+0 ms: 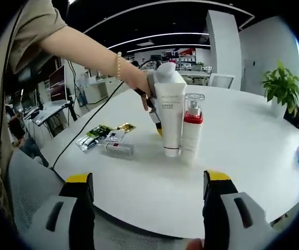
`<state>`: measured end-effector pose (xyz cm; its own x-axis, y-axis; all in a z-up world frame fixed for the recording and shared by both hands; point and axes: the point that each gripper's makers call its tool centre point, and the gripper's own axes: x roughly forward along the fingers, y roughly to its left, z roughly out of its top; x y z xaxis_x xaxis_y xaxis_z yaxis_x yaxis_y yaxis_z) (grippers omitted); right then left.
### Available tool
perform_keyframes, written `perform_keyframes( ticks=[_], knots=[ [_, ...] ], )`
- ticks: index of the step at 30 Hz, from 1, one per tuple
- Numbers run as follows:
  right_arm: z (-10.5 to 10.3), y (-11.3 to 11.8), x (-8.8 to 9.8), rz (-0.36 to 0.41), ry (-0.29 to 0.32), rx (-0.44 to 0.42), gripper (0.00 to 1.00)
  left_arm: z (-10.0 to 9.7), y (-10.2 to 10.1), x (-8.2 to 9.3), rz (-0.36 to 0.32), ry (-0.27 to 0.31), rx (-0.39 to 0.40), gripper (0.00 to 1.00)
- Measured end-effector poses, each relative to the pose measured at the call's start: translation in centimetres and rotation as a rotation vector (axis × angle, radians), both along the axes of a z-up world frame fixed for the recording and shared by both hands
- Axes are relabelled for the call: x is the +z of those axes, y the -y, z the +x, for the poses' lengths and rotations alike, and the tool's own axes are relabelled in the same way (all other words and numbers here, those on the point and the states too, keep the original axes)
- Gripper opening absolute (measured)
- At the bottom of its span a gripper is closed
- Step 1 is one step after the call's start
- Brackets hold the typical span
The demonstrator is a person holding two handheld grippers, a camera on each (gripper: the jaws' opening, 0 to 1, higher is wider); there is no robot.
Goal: Arrange the skincare products in the storage area until every visible bottle or jar stands upright without overlapping.
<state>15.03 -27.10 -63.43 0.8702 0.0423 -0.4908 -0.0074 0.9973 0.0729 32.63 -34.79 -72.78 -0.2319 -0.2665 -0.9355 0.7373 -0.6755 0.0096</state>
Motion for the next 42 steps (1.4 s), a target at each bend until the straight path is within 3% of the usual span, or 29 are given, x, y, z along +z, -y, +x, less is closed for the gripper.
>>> perform_keyframes(
  ticks=[10, 19, 28, 42],
  knots=[
    [0.0, 0.0, -0.1, 0.001, -0.006, 0.002, 0.86, 0.4, -0.8, -1.6, 0.07, 0.053, -0.036, 0.18],
    [0.0, -0.1, -0.2, 0.0, -0.011, 0.007, 0.86, 0.8, -0.5, -1.5, 0.077, 0.045, 0.038, 0.17],
    [0.0, -0.2, -0.3, 0.001, -0.015, 0.011, 0.86, 1.9, 0.2, -0.6, 0.052, 0.048, 0.078, 0.16],
    [-0.1, -0.3, -0.4, -0.01, -0.027, 0.02, 0.85, 3.2, -0.6, 1.9, 0.013, 0.058, 0.156, 0.16]
  ],
)
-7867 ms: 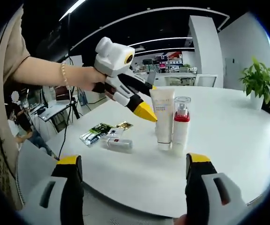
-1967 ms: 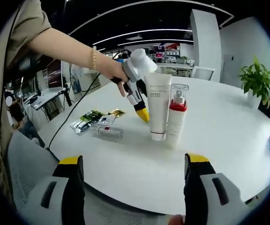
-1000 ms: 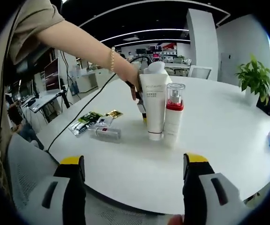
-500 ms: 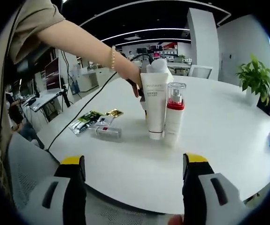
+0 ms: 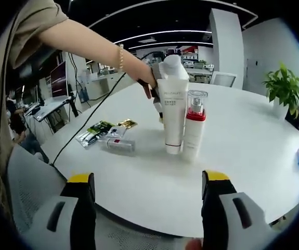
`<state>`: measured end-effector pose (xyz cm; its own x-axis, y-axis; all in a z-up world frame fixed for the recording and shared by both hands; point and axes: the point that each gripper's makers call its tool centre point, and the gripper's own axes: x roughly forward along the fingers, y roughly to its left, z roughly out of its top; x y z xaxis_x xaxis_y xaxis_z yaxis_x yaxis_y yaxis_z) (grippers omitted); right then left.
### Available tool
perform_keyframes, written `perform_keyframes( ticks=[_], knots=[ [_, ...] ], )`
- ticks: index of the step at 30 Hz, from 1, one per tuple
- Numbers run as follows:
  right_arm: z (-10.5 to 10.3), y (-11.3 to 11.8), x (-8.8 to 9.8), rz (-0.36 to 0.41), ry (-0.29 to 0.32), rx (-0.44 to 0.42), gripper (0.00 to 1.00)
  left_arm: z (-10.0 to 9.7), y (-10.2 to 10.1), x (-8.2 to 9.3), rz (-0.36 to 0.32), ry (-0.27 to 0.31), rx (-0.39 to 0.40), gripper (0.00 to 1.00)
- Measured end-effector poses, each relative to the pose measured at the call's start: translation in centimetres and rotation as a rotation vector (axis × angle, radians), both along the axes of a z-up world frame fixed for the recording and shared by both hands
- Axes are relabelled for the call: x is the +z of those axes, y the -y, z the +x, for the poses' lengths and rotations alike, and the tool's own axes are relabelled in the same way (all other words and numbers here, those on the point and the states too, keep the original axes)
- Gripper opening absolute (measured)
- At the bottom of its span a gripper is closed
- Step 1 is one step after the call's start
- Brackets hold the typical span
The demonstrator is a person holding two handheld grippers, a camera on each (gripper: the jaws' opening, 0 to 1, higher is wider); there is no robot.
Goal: Arrange the skincare products in the storage area until every visible bottle or jar stands upright without overlapping.
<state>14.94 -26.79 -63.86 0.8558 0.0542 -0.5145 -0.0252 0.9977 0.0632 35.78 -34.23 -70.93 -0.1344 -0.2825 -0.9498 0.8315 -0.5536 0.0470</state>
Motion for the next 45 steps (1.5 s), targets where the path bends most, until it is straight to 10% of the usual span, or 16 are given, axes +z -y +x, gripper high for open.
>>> perform_keyframes(
  ticks=[30, 45],
  knots=[
    [-0.2, -1.3, -0.3, -0.02, -0.021, 0.079, 0.82, 2.1, -5.1, 6.2, -0.076, 0.058, 0.139, 0.16],
    [-0.3, -1.9, -0.4, -0.023, -0.029, 0.112, 0.81, 0.1, -10.0, 2.0, 0.02, 0.019, 0.199, 0.15]
  ],
)
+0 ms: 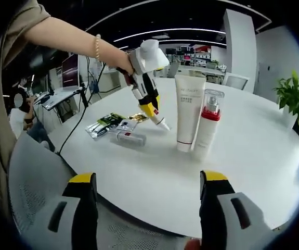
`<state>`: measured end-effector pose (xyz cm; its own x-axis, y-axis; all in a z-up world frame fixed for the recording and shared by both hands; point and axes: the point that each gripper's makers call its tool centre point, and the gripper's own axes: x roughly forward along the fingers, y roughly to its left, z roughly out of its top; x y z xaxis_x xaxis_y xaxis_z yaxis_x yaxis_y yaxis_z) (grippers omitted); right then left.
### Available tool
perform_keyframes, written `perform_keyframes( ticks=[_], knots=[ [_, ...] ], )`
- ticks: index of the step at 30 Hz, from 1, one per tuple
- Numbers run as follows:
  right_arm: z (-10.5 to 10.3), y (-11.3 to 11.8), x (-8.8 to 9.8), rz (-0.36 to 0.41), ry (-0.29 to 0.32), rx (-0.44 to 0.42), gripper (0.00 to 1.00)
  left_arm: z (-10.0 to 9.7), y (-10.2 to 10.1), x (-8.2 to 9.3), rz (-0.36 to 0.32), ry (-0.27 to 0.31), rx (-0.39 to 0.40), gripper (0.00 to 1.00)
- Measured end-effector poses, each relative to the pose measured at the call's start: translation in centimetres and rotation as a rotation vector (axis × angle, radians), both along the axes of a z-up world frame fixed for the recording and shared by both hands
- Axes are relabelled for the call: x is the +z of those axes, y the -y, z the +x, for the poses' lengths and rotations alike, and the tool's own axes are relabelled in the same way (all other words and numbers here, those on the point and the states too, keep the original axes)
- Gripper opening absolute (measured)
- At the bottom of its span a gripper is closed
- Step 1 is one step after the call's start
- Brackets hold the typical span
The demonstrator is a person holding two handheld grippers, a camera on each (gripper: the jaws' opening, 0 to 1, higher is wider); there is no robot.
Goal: Arrange the skincare products in the storage area until every visible bottle or jar stands upright without overlapping.
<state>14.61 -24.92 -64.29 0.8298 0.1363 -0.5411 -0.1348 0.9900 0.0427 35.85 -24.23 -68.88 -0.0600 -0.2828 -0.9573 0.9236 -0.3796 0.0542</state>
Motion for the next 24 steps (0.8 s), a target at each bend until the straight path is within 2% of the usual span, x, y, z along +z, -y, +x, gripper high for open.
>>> perform_keyframes(
  ticks=[5, 12, 19, 24],
  knots=[
    [0.0, -0.1, 0.0, 0.002, -0.002, 0.007, 0.81, -0.1, -1.6, -1.7, 0.052, 0.007, -0.004, 0.15],
    [0.0, -0.1, -0.1, 0.003, -0.008, 0.006, 0.81, -1.0, -3.4, -4.2, 0.111, -0.02, 0.012, 0.15],
    [-0.1, -0.1, -0.2, 0.002, -0.015, 0.007, 0.81, -1.1, -3.1, -4.3, 0.119, -0.029, 0.011, 0.15],
    [-0.1, -0.1, -0.2, 0.001, -0.017, 0.001, 0.81, -1.0, -3.1, -4.8, 0.134, -0.008, 0.003, 0.16]
  ],
)
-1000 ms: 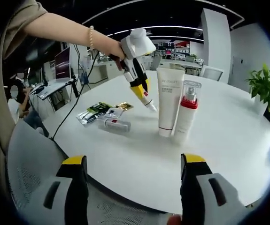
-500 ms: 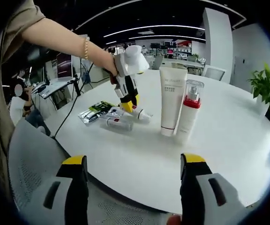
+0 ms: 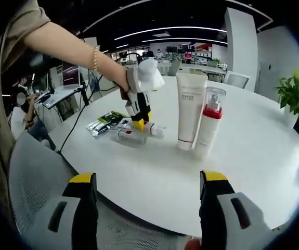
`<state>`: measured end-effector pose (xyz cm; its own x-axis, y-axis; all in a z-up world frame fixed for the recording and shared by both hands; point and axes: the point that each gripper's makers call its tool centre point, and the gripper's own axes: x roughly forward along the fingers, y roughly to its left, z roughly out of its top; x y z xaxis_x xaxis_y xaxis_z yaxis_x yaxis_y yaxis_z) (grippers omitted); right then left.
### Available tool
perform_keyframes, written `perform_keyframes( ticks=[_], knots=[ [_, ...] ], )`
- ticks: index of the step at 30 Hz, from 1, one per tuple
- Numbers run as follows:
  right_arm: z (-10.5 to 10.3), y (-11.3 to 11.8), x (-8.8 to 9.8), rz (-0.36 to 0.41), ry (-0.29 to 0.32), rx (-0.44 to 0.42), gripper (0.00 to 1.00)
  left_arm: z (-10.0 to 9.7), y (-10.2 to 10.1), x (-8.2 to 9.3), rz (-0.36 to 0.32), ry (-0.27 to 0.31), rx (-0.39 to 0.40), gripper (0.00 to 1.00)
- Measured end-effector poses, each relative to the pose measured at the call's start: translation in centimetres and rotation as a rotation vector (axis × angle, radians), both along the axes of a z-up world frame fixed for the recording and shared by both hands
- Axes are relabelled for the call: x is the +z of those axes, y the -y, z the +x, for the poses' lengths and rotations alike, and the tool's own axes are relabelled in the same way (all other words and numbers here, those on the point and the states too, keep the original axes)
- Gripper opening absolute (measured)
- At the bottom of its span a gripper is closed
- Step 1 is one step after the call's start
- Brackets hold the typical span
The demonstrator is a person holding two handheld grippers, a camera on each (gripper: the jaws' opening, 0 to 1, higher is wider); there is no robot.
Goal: Arrange the skincare products in the storage area until every visible bottle or jar stands upright without overlapping.
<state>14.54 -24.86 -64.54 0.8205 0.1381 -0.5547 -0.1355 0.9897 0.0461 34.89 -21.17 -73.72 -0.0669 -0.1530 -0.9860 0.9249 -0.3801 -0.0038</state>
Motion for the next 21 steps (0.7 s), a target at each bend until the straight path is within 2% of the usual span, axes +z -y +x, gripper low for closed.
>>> perform_keyframes(
  ticks=[6, 10, 17, 21],
  knots=[
    [0.0, 0.0, 0.0, -0.002, -0.001, -0.002, 0.81, -0.1, -0.1, -0.7, 0.016, 0.004, 0.009, 0.17],
    [0.0, 0.0, 0.0, -0.003, -0.002, -0.001, 0.81, 0.0, -0.2, -0.5, 0.019, 0.011, 0.0, 0.17],
    [0.0, -0.2, -0.1, 0.0, -0.006, 0.007, 0.81, 0.3, -0.5, -0.4, -0.027, 0.035, 0.027, 0.16],
    [-0.1, -0.4, -0.1, 0.002, -0.009, 0.021, 0.81, 0.2, -1.1, 0.2, -0.054, 0.029, 0.057, 0.16]
  ],
)
